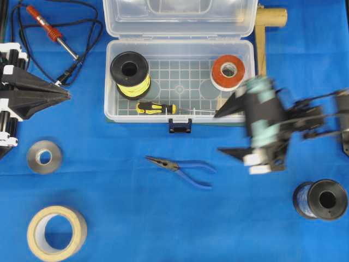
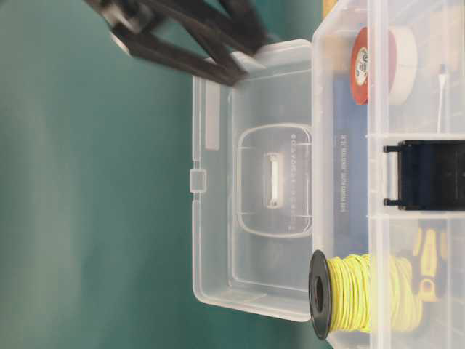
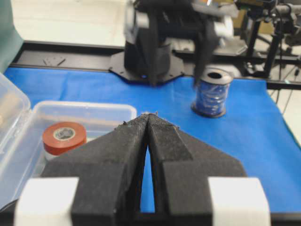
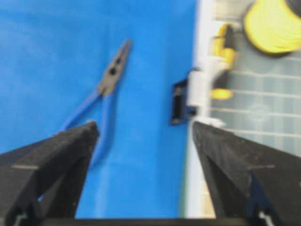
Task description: Pick the nipper from the toolbox among several items.
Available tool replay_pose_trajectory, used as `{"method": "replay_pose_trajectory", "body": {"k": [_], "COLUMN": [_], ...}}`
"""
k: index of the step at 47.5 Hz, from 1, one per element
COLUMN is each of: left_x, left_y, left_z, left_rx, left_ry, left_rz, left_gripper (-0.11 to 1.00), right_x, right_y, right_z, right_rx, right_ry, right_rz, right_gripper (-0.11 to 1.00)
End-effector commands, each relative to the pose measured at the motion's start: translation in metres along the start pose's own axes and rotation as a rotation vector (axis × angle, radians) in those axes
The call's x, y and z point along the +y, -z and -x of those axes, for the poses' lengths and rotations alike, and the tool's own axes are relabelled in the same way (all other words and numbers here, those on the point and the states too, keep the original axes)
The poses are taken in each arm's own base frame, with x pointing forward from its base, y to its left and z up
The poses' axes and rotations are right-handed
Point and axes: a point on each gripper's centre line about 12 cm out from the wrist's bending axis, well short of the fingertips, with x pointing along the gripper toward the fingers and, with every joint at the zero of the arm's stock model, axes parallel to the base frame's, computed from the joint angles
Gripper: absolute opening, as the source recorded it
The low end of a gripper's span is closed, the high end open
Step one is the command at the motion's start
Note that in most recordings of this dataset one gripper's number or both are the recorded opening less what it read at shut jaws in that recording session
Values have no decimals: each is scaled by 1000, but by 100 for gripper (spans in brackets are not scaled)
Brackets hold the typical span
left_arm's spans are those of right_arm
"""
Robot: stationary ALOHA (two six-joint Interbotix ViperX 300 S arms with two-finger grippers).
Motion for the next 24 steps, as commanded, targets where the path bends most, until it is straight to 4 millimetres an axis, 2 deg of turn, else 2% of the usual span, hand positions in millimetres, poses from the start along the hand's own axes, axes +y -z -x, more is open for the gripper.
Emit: {"method": "replay_pose_trajectory", "body": {"k": [1, 12, 19, 24], "left_x": [0, 0, 0, 0], "left_y": [-3, -2, -2, -1], "left_z": [-1, -2, -1, -1], "left_rx": [-9, -5, -5, -2], "left_ry": [-2, -2, -2, -2], "left_rz": [1, 1, 1, 1], "left_gripper": [0, 0, 0, 0], "right_x": [-10, -30, -45, -52], "right_y": [3, 44, 72, 92], "right_z": [34, 88, 103, 105], "right_rx": [-104, -296, -353, -370], "right_ry": [-4, -11, 27, 53], "right_rz": [-11, -46, -77, -95], "right_gripper": [80, 80, 80, 80]}}
